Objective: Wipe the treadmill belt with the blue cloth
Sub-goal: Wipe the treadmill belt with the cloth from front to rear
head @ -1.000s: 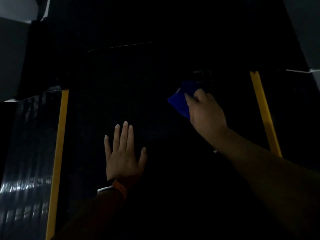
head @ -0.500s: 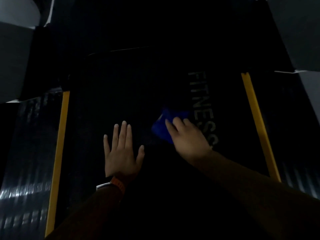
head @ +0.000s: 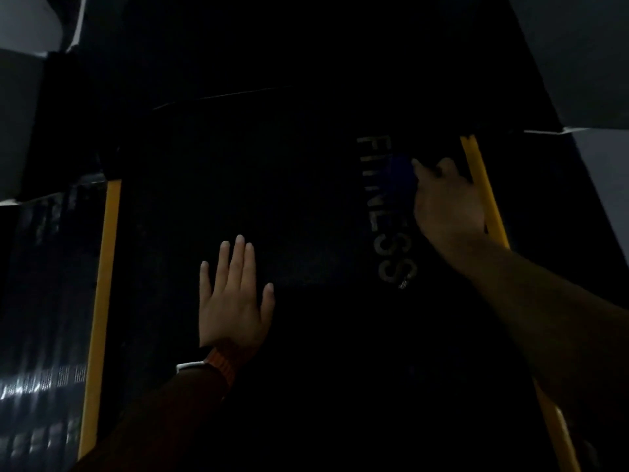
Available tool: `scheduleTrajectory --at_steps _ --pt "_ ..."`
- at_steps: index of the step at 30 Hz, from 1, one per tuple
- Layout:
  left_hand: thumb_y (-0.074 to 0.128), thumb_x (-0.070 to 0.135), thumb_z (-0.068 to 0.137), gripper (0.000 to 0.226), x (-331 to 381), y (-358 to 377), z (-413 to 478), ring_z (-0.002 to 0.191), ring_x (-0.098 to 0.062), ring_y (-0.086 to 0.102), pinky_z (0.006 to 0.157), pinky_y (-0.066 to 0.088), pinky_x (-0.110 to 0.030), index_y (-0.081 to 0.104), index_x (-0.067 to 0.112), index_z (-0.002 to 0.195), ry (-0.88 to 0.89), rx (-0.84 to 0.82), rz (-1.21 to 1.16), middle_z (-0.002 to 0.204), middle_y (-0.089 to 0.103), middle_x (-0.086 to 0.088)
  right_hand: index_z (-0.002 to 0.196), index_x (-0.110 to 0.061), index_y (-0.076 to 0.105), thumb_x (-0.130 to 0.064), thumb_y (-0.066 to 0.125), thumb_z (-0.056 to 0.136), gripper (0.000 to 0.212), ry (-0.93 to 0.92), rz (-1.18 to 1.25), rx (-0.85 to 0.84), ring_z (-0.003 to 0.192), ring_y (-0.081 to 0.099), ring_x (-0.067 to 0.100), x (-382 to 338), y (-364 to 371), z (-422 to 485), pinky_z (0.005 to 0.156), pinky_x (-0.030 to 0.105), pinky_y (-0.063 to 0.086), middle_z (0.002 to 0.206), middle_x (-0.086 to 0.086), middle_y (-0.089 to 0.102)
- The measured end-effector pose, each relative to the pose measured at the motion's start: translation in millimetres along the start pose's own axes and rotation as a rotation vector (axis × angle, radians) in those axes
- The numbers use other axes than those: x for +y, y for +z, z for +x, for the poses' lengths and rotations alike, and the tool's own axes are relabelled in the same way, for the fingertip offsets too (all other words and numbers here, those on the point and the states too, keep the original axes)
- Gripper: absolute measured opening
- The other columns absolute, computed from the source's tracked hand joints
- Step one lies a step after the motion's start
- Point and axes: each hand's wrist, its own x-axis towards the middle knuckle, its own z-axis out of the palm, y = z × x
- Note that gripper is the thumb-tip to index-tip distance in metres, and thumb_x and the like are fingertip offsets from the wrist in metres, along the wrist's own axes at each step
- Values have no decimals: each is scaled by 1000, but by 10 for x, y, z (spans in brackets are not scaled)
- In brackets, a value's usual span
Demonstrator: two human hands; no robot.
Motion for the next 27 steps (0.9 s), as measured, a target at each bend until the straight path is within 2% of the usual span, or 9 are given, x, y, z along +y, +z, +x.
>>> scheduleTrajectory --at_steps 2,6,9,11,16,19,21,25,27 --pt "21 52 104 72 -22 16 -12 160 -25 6 126 13 -59 19 9 162 15 0 -1 172 13 -8 151 -10 28 -18 50 96 60 -27 -43 55 91 58 33 -326 145 -166 66 34 45 129 19 43" --pt "24 53 103 73 -36 13 -13 160 -23 6 126 14 -57 21 10 162 7 3 -1 172 13 -6 148 -16 32 -24 50 99 53 -538 -77 -77 93 56 33 -252 209 -81 73 40 50 122 13 45" --pt "27 53 102 74 -29 34 -11 160 -22 6 127 12 -56 21 11 162 4 7 -25 172 13 -5 136 -14 44 -15 52 93 44 -147 -120 88 102 56 37 106 67 595 73 40 50 131 15 46" --pt "28 52 102 74 -37 53 -11 160 -21 6 127 13 -57 22 11 162 9 21 -31 172 13 -5 124 -7 49 -11 56 88 37 99 -52 111 93 57 37 -178 101 655 63 36 44 126 20 48" --pt "27 53 102 74 -48 60 -23 160 -21 7 126 14 -58 22 11 162 15 26 -34 172 13 -5 136 -9 47 -14 60 92 46 -468 -81 38 87 57 36 -291 52 779 64 40 50 118 20 51" --pt "27 54 102 74 -43 68 -22 160 -21 7 126 13 -57 22 12 162 18 32 -39 172 14 -5 135 -7 44 -7 56 92 45 -76 -68 113 93 57 40 9 -119 1262 62 39 46 124 22 47" --pt "28 54 102 74 -51 66 -8 160 -21 7 126 13 -57 22 12 162 18 34 -40 172 14 -4 129 -7 47 -8 60 91 40 138 -8 157 92 58 37 -365 -109 1272 58 36 42 124 22 47" --pt "28 53 102 74 -40 43 -35 160 -21 8 126 15 -58 25 11 162 24 34 -43 172 16 -4 131 -10 48 -19 59 92 42 -475 -60 -1 93 55 33 -1025 55 1095 68 41 48 123 17 48" --pt "25 55 103 73 -39 43 -29 160 -21 8 127 13 -56 24 11 162 28 33 -44 172 15 -3 131 -10 48 -19 59 92 41 -412 -61 33 95 56 35 -724 -94 1347 68 40 46 124 18 47"
